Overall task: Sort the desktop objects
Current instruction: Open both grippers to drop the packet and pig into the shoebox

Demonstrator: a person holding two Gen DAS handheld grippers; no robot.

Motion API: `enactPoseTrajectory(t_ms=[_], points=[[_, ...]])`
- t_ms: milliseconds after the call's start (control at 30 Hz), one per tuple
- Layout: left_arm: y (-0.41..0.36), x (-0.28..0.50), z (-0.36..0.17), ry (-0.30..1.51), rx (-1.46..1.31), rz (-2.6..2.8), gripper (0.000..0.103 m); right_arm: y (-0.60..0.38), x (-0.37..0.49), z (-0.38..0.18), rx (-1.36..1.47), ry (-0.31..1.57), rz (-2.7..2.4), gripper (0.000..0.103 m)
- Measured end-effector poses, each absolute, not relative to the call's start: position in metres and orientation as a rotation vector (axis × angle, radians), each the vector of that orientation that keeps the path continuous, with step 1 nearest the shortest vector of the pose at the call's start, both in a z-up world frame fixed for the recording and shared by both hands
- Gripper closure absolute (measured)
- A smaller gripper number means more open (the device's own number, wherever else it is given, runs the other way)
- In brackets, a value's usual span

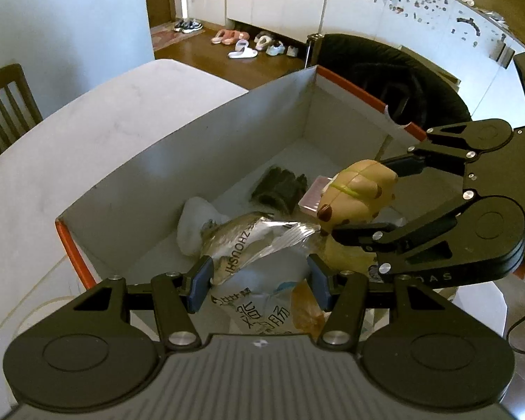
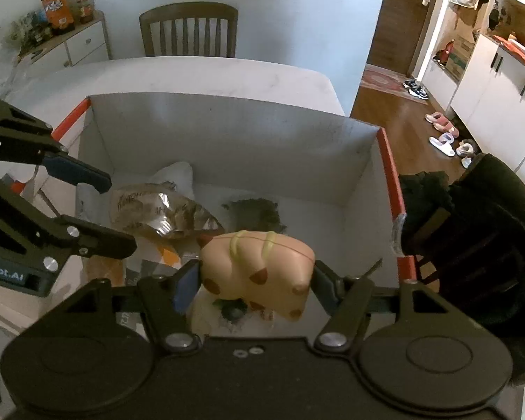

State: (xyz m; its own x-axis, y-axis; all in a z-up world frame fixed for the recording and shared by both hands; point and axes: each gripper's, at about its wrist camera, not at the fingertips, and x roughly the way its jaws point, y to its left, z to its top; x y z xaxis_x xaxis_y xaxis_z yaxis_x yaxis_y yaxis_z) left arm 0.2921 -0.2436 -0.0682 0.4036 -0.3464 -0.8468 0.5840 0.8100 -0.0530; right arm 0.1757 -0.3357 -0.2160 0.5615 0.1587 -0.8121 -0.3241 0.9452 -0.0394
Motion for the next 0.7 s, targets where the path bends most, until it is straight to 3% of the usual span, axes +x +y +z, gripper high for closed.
enactPoseTrajectory(t_ms=[233, 367, 700], points=[[-0.237, 0.291, -0.066, 1.000, 0.234, -0.580, 0.040, -0.339, 0.172, -0.212, -0.199, 0.924, 0.308, 0.030], [-0.235, 0.289, -0.064, 1.000, 0.217, -0.570, 0.033, -0.341, 0.168, -0.206, -0.214, 0.903, 0.315, 0.020], [-0.225, 0.270, -0.048, 0.968, 0.164, -0.561, 0.027, -0.356, 0.158, -0.183, -0.185, 0.869, 0.321, 0.020]])
